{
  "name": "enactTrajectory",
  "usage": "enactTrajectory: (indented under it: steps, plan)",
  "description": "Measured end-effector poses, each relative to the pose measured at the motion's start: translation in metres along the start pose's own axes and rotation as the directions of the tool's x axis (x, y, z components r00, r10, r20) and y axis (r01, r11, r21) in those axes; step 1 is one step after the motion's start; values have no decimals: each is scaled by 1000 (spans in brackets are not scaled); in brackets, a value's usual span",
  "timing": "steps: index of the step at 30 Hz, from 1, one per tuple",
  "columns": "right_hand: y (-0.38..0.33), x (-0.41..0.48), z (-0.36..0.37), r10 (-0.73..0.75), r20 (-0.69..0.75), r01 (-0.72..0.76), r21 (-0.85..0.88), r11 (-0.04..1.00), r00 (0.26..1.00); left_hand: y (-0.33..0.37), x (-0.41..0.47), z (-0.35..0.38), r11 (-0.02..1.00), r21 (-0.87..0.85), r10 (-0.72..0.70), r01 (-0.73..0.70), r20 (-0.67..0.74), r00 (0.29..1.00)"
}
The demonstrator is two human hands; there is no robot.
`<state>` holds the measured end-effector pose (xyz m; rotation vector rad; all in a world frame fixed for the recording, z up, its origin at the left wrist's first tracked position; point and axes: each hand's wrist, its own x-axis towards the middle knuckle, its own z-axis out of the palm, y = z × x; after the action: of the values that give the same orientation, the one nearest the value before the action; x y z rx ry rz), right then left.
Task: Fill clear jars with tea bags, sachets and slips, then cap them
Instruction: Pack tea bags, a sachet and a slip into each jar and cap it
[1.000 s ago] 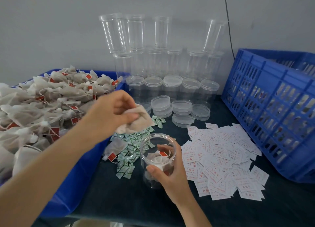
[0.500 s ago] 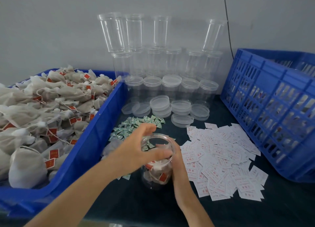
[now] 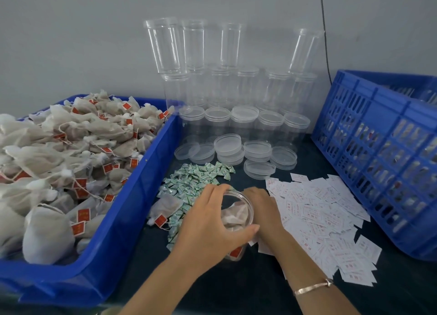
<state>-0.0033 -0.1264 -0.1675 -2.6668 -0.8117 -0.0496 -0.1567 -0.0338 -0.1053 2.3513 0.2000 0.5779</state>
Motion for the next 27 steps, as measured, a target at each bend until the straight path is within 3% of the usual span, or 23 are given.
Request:
enactTrajectory:
  steps: [3,7,11,13,15,18,20,22,24,27]
  plan:
    - [2,-2,7,-17,-52,18,23,1000,998,0,0,1,1000,-3,-4,4,3,1000]
    - [2,-8,-10,67,-154,-11,342,940,986,-1,0,0,1000,-3,-5,5,12,1000]
    - [-12,-23,-56,130,-233,75,704,706,964,-1,0,1,1000,8,-1,1,24,1000]
    - [-23,-34,-81,73,-273,184,800,571,959,-2,1,2,1000,-3,-11,11,25,1000]
    - [-34,-46,-98,-60,-293,281,812,512,954,-2,1,1,999,-25,-27,27,28,999]
    - [-45,-57,-101,-263,-215,334,722,606,941,1,1,0,998,-46,-39,41,44,998]
    - [-44,-59,-97,-318,-162,342,662,667,934,1,1,0,999,-30,-28,30,45,999]
    - [-38,-58,-93,-276,-176,314,724,614,945,1,1,-1,1000,-20,-16,17,37,999]
    - [-25,-49,-88,-143,-192,240,769,592,971,-1,1,0,1000,-5,-12,12,25,1000]
    - [-2,-28,-69,19,-61,17,552,834,998,-1,1,0,1000,6,1,-1,23,1000]
